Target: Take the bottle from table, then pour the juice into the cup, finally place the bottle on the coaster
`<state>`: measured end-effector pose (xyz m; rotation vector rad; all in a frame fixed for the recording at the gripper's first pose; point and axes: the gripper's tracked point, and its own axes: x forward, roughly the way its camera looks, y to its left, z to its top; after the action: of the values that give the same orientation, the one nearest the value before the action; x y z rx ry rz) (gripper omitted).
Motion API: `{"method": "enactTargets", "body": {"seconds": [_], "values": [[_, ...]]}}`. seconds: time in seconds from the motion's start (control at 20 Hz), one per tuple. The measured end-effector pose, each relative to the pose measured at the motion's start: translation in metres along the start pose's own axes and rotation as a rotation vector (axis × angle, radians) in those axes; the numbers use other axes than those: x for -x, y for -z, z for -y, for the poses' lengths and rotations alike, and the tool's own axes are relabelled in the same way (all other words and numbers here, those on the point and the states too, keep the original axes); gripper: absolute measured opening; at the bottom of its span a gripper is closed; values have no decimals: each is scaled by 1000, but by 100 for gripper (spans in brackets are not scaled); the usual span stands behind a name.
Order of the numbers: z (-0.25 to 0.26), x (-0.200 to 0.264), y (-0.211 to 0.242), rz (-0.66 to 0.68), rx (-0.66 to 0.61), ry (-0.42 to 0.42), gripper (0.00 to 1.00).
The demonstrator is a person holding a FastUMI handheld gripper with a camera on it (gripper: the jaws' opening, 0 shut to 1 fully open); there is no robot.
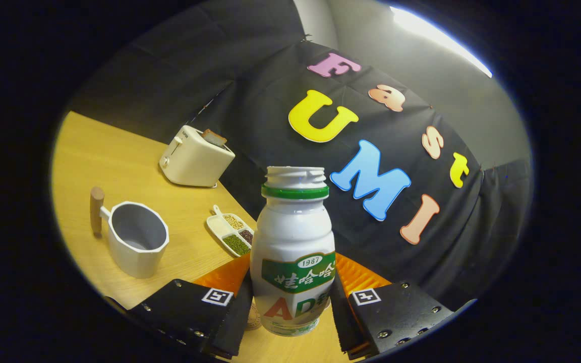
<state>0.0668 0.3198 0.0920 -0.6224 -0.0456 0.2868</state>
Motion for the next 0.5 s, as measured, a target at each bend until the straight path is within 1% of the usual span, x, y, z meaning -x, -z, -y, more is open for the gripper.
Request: {"method": "enactTargets", "body": {"seconds": [0.15, 0.5], "values": [[4, -2, 4, 0, -136, -13, 71], [5, -12, 15, -2, -367, -54, 71]]}}
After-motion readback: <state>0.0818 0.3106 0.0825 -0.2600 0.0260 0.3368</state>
